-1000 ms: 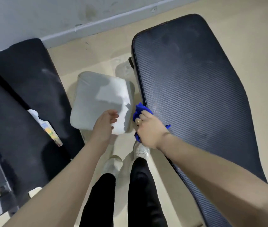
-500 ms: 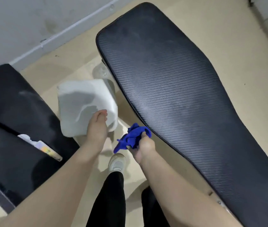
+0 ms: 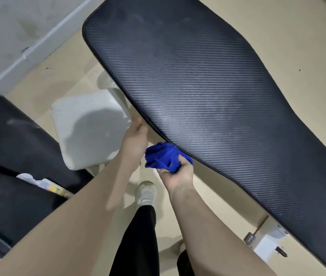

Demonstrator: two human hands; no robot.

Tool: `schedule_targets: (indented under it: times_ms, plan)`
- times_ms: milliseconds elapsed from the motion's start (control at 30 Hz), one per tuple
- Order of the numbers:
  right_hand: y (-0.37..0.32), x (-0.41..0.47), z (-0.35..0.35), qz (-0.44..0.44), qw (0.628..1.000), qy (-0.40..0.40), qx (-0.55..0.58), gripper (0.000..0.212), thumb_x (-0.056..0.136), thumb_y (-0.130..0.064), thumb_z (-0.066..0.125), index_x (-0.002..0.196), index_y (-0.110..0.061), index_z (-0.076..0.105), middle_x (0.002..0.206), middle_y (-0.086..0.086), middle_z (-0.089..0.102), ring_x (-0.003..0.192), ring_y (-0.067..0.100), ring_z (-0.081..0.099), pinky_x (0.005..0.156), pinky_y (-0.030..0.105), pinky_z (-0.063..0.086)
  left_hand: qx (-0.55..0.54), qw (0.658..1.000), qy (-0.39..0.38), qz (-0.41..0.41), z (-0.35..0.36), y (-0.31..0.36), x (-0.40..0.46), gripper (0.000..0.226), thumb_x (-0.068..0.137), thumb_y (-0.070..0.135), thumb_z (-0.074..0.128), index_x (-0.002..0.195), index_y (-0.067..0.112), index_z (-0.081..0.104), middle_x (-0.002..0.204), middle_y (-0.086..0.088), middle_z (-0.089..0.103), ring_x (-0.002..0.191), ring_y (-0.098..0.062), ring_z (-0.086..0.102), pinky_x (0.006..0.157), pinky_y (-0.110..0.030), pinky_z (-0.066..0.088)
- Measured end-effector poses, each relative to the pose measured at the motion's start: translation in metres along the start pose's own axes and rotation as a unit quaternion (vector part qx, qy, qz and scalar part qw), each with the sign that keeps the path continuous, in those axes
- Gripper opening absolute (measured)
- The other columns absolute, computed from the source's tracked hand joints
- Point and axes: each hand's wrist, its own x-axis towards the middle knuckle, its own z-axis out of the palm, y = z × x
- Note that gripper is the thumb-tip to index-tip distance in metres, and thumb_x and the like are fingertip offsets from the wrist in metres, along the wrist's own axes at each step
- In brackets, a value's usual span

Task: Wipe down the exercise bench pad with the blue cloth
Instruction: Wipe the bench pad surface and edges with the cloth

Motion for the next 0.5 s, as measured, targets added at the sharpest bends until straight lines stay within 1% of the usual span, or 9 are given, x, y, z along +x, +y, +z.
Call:
schedule_targets:
  times_ms: [33, 67, 133, 167, 233, 267, 367, 433, 500]
  plan:
    - [-0.008, -0.001, -0.004, -0.011, 0.999, 0.020, 0.028, 0.031, 0.071, 0.004, 0.028, 0.084, -0.001, 0.055, 0.059, 0.012, 0.062, 0.048, 0.024, 0.058, 0.051, 0.029, 0.053, -0.009, 1.000, -0.014, -0.002, 0.004, 0.001, -0.001, 0.028, 0.096, 0.018, 0.039, 0.112, 0.033, 0.055, 0.094, 0.005, 0.062, 0.081, -0.015, 0.057, 0.077, -0.023, 0.046]
    - [-0.016, -0.001, -0.006, -0.015, 0.997, 0.043, 0.063, 0.028, 0.068, 0.003, 0.025, 0.074, -0.005, 0.051, 0.052, 0.009, 0.055, 0.042, 0.021, 0.050, 0.048, 0.025, 0.049, -0.017, 0.999, -0.027, -0.006, 0.008, 0.001, -0.003, 0.026, 0.096, 0.017, 0.040, 0.110, 0.036, 0.052, 0.085, 0.012, 0.055, 0.073, -0.010, 0.051, 0.070, -0.019, 0.044]
    - [-0.020, 0.005, -0.003, -0.024, 0.993, 0.072, 0.093, 0.024, 0.064, 0.003, 0.021, 0.065, -0.012, 0.040, 0.054, 0.004, 0.041, 0.050, 0.018, 0.039, 0.058, 0.024, 0.039, -0.034, 0.998, -0.045, -0.018, 0.013, -0.001, -0.004, 0.035, 0.095, 0.017, 0.044, 0.126, 0.034, 0.044, 0.081, 0.013, 0.048, 0.075, -0.013, 0.048, 0.067, -0.020, 0.043]
    - [-0.016, 0.011, 0.002, -0.025, 0.994, 0.074, 0.070, 0.024, 0.060, 0.004, 0.022, 0.064, -0.014, 0.037, 0.057, 0.004, 0.038, 0.057, 0.017, 0.041, 0.063, 0.024, 0.038, -0.038, 0.998, -0.048, -0.017, 0.015, -0.006, -0.003, 0.045, 0.095, 0.017, 0.045, 0.136, 0.033, 0.037, 0.086, 0.011, 0.052, 0.082, -0.016, 0.052, 0.072, -0.024, 0.046]
    - [0.002, 0.020, 0.016, -0.012, 0.998, 0.069, -0.004, 0.026, 0.064, 0.007, 0.027, 0.073, -0.009, 0.044, 0.068, 0.008, 0.044, 0.083, 0.015, 0.055, 0.083, 0.028, 0.045, -0.026, 0.999, -0.032, 0.004, 0.017, -0.009, -0.002, 0.055, 0.094, 0.015, 0.046, 0.143, 0.036, 0.032, 0.110, 0.004, 0.062, 0.095, -0.019, 0.061, 0.082, -0.028, 0.052]
    - [0.010, 0.025, 0.020, -0.002, 0.997, 0.067, -0.033, 0.029, 0.072, 0.008, 0.028, 0.084, -0.007, 0.051, 0.075, 0.009, 0.049, 0.086, 0.015, 0.055, 0.090, 0.028, 0.044, -0.024, 1.000, -0.013, 0.012, 0.016, -0.011, 0.000, 0.055, 0.094, 0.014, 0.046, 0.143, 0.036, 0.034, 0.115, 0.002, 0.062, 0.095, -0.018, 0.062, 0.080, -0.026, 0.053]
    - [0.008, 0.034, 0.017, -0.007, 0.998, 0.047, -0.048, 0.035, 0.086, 0.005, 0.027, 0.108, 0.000, 0.054, 0.083, 0.007, 0.052, 0.077, 0.019, 0.052, 0.074, 0.027, 0.045, -0.052, 0.999, 0.002, 0.011, 0.011, -0.014, 0.011, 0.052, 0.093, 0.017, 0.051, 0.142, 0.030, 0.039, 0.097, -0.003, 0.060, 0.069, -0.014, 0.054, 0.062, -0.024, 0.046]
    - [-0.023, 0.029, -0.006, -0.020, 0.997, 0.054, -0.051, 0.029, 0.089, 0.004, 0.024, 0.087, -0.001, 0.052, 0.077, 0.007, 0.060, 0.078, 0.018, 0.061, 0.071, 0.025, 0.051, -0.054, 0.999, -0.003, -0.001, 0.011, -0.018, 0.013, 0.057, 0.093, 0.021, 0.053, 0.146, 0.032, 0.032, 0.085, -0.003, 0.052, 0.066, -0.014, 0.045, 0.057, -0.024, 0.038]
    - [-0.062, 0.021, -0.035, -0.020, 0.998, 0.045, -0.046, 0.022, 0.078, 0.003, 0.027, 0.073, -0.007, 0.047, 0.056, 0.009, 0.060, 0.060, 0.020, 0.057, 0.058, 0.030, 0.049, -0.049, 0.999, -0.017, -0.015, 0.018, -0.019, 0.007, 0.062, 0.095, 0.022, 0.050, 0.148, 0.034, 0.023, 0.085, 0.005, 0.053, 0.074, -0.017, 0.052, 0.062, -0.023, 0.041]
